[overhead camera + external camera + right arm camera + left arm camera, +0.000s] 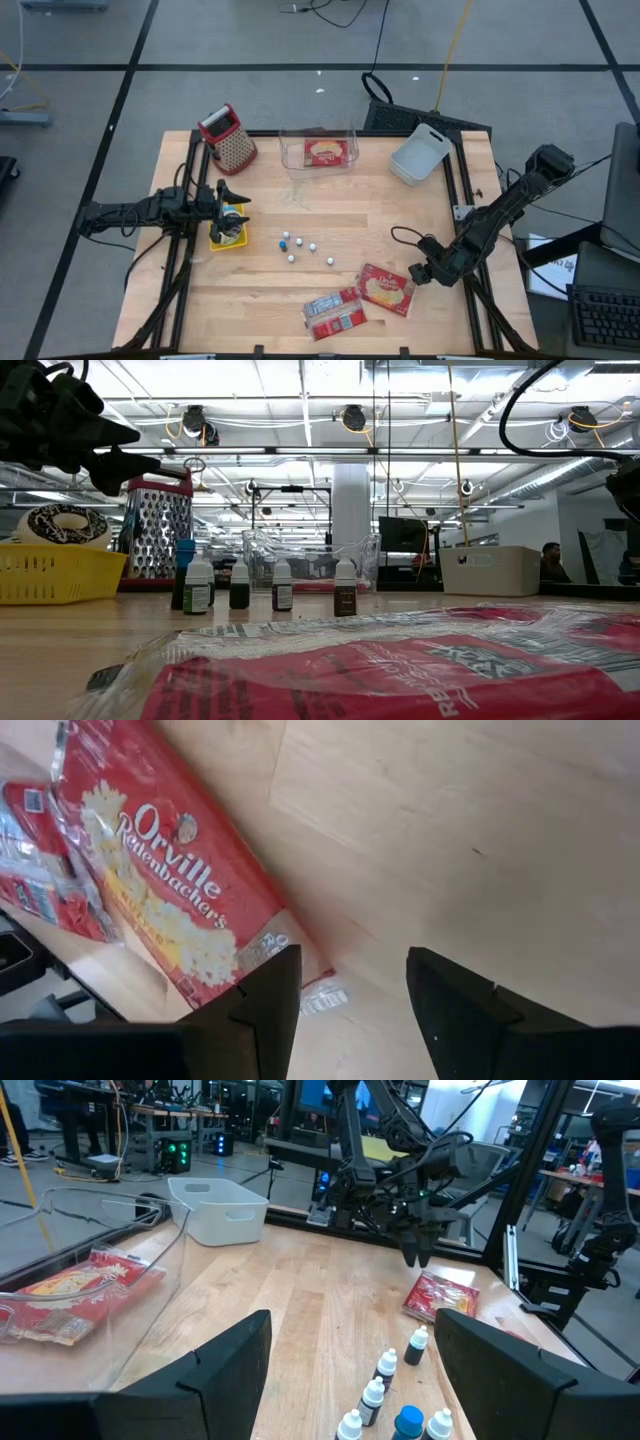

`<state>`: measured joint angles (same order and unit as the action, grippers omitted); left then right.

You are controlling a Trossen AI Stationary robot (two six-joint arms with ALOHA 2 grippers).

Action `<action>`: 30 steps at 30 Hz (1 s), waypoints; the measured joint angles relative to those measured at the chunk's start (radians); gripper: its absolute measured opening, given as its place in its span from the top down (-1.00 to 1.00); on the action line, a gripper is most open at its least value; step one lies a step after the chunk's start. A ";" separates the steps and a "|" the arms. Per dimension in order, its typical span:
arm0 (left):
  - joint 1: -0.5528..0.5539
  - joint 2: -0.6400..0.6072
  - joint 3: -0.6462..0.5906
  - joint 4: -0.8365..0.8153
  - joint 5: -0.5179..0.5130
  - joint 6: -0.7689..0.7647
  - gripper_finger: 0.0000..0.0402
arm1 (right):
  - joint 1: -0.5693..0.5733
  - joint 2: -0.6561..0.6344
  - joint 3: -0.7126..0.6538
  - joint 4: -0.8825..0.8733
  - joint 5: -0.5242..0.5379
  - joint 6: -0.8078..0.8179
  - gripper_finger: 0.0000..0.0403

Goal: Pick & Place Food Item
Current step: Put the right popcorn bag into the transparent bin

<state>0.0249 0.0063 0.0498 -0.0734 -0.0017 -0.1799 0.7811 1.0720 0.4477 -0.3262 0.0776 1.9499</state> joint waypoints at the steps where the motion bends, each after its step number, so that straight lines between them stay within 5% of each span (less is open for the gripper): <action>1: 0.000 0.000 0.000 0.000 0.000 0.000 -0.40 | 0.000 0.010 0.000 0.014 0.000 -0.004 0.15; 30: 0.000 0.000 0.000 0.000 0.000 0.000 -0.40 | 0.000 0.106 0.001 0.187 0.029 -0.075 0.15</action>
<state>0.0248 0.0063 0.0498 -0.0734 -0.0017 -0.1800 0.7807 1.1778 0.4484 -0.1393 0.1062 1.8748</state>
